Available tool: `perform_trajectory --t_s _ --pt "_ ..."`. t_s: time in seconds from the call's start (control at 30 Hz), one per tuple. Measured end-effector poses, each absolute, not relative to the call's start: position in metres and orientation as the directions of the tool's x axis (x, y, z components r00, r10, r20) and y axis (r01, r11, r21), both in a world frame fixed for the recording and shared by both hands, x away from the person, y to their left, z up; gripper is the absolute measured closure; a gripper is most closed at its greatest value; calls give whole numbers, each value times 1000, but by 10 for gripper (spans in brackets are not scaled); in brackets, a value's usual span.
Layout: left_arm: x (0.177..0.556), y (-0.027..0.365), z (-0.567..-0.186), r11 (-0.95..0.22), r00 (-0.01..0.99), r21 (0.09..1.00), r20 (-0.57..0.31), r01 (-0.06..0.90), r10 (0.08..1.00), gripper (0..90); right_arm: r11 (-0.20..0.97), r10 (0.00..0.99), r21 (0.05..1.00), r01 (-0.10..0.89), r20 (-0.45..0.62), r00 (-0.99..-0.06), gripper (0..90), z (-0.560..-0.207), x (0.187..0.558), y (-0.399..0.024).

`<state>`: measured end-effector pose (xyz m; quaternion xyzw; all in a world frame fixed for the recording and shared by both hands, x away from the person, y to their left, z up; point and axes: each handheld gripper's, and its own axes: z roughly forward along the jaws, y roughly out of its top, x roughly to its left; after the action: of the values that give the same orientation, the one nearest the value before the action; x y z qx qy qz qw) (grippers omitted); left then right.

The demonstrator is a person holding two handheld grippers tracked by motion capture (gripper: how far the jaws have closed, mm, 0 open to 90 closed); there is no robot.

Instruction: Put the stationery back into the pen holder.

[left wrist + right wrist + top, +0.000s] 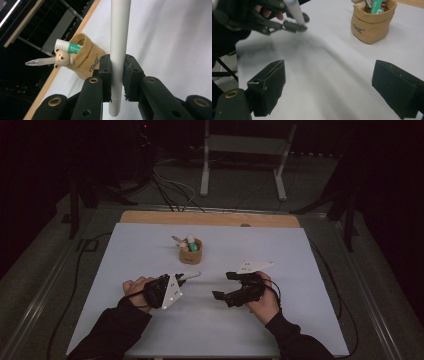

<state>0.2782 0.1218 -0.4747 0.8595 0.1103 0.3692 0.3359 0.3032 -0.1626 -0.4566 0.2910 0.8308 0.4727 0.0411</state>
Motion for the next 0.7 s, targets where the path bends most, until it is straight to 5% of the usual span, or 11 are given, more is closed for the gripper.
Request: perform_trajectory --t_s 0.2,0.7 --pt "283 127 -467 -678 740 735 454 4 496 796 390 519 814 429 191 -833 18 -462 301 -163" --pt "296 137 -449 -502 789 854 215 134 576 797 387 513 821 420 186 -838 16 -476 295 -169"
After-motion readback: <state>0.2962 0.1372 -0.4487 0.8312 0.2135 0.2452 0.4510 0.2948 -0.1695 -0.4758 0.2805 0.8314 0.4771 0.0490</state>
